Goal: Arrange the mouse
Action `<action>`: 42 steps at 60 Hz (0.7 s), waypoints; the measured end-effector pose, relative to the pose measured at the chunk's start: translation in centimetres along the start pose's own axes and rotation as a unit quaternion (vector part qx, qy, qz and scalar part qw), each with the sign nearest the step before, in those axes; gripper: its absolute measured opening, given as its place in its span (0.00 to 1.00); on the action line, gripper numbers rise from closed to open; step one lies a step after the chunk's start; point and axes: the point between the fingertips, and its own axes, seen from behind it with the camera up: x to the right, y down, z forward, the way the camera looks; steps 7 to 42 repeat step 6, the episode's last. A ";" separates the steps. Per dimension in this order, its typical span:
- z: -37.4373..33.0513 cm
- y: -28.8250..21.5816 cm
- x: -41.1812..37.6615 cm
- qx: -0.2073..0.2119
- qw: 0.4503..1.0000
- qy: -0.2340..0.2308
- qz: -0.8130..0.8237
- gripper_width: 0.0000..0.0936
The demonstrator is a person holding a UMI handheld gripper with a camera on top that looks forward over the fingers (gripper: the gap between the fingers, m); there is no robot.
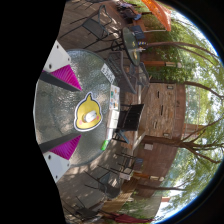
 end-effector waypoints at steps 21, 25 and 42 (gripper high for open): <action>-0.3 0.4 -0.3 0.001 1.000 0.002 -0.004 0.92; -0.3 0.4 -0.3 0.001 1.000 0.002 -0.004 0.92; -0.3 0.4 -0.3 0.001 1.000 0.002 -0.004 0.92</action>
